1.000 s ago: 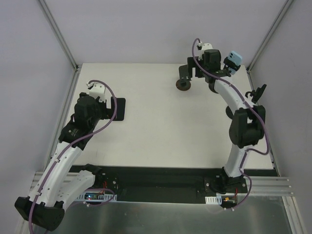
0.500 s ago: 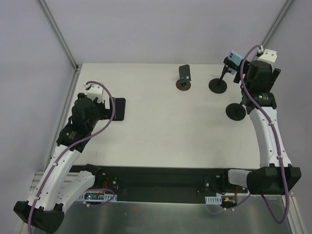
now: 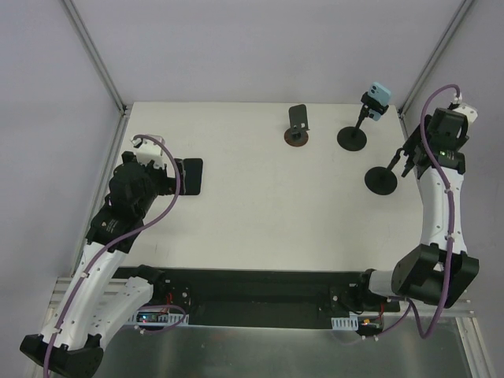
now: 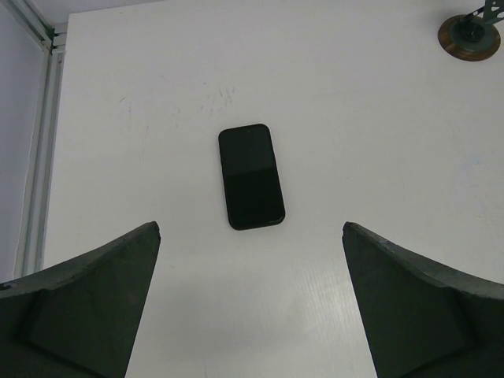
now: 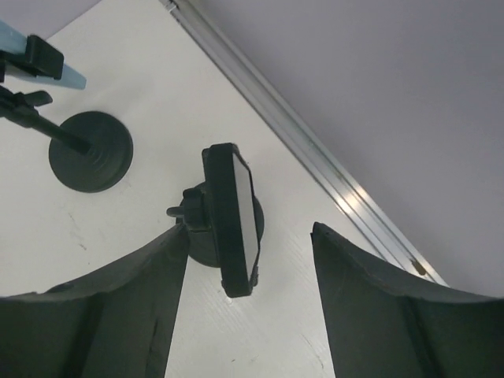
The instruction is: Remove the phone from the phone stand
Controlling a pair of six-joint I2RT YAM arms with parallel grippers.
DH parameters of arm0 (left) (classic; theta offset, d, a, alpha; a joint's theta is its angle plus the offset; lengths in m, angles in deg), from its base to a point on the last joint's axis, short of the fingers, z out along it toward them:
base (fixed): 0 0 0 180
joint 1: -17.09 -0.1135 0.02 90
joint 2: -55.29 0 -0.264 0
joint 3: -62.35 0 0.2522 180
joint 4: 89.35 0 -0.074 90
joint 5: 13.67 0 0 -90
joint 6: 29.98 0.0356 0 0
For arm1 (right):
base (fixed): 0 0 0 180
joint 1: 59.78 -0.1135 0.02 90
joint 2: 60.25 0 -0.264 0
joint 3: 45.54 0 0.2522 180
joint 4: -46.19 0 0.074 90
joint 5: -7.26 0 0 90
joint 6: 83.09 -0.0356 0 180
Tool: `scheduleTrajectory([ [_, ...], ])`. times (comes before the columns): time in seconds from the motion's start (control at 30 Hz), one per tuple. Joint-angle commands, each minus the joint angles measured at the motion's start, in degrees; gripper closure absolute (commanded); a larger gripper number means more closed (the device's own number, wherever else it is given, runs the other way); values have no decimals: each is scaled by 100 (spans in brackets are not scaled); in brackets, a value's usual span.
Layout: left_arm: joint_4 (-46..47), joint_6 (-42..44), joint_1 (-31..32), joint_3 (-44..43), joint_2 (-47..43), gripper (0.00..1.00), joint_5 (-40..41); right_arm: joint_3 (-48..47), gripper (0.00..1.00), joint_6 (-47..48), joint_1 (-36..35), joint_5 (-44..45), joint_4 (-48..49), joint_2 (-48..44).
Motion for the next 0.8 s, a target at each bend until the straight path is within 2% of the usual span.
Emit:
scheduleTrajectory([
  [0.0, 171, -64, -56, 27, -126, 1, -143, 18, 37, -394, 123, -716, -111, 186],
  [0.13, 171, -64, -56, 53, -170, 1, -161, 115, 53, -351, 158, -646, -102, 151],
  [0.17, 171, -56, -56, 53, -179, 1, -161, 150, 61, -351, 158, -628, -102, 90],
  [0.23, 162, -56, -56, 53, -179, 1, -170, 176, 69, -360, 158, -575, -111, 19],
  [0.27, 179, -64, -56, 53, -179, 1, -196, 176, 78, -351, 158, -575, -128, -42],
  [0.33, 171, -64, -56, 53, -179, 1, -240, 185, 87, -351, 124, -636, -155, -113],
  [0.37, 171, -56, -56, 53, -171, 1, -257, 185, 96, -343, 89, -628, -155, -191],
  [0.4, 171, -56, -56, 53, -171, 1, -275, 185, 99, -325, 45, -602, -155, -236],
  [0.6, 197, -29, -64, 80, -135, 1, -459, 62, 99, -79, -702, -557, -146, -561],
  [0.77, 259, 6, -56, 115, -100, 1, -662, 53, 99, 27, -1694, -759, -32, -781],
])
